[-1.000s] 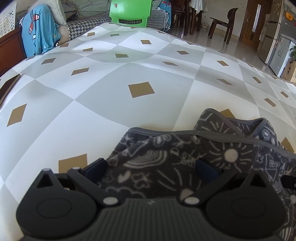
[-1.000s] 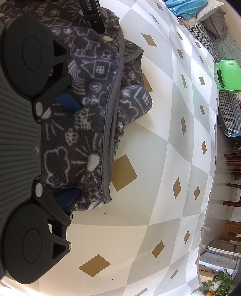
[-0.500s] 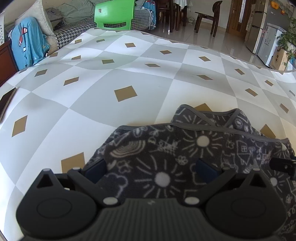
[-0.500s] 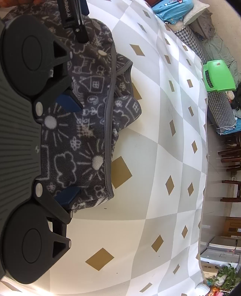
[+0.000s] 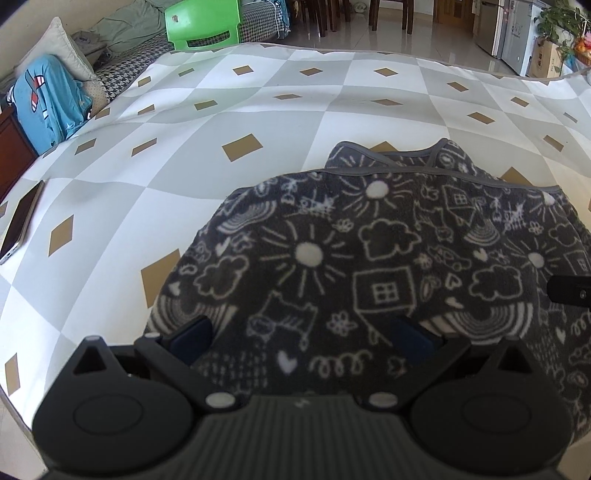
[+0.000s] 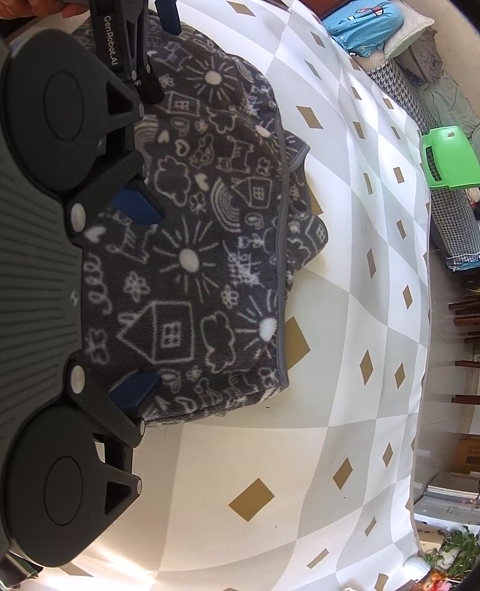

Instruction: Fold clothes

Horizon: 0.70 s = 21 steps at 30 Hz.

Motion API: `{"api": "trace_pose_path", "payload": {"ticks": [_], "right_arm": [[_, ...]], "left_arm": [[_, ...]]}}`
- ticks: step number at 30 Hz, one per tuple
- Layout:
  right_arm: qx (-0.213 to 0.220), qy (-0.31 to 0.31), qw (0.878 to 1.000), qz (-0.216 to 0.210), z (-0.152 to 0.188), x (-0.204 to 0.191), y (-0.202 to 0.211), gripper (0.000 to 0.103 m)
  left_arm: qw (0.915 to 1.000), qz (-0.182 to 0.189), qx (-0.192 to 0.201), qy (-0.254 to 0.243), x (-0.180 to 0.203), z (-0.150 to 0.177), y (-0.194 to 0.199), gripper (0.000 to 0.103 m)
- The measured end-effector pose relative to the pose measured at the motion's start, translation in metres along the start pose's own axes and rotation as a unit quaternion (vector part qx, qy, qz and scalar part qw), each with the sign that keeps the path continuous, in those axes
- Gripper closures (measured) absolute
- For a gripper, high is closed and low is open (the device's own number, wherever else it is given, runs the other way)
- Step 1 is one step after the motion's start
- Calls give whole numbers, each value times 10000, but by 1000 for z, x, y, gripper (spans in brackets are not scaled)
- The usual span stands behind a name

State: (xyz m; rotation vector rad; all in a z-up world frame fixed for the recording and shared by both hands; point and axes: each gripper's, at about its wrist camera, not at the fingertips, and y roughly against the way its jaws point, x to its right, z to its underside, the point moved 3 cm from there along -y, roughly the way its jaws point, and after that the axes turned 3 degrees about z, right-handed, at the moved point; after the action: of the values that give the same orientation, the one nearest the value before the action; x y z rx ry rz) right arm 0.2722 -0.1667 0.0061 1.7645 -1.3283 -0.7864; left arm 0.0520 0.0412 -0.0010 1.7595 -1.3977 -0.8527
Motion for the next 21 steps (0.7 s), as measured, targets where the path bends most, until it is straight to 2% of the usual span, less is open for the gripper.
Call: {"api": "trace_pose_path", "payload": {"ticks": [6,10,21], "right_arm": [[85,433,9987,262,14,-14,2,15],[91,588,9975,382,19,-17,-4,14],[122,540,9975,431,21,-17,-11,9]], "left_arm": [[9994,-236,-10,-250,10,14,4,0],[9997,-168,-27,-173,8,15,0,0],[9999,-109,8,-57,7,17,-5,0]]}}
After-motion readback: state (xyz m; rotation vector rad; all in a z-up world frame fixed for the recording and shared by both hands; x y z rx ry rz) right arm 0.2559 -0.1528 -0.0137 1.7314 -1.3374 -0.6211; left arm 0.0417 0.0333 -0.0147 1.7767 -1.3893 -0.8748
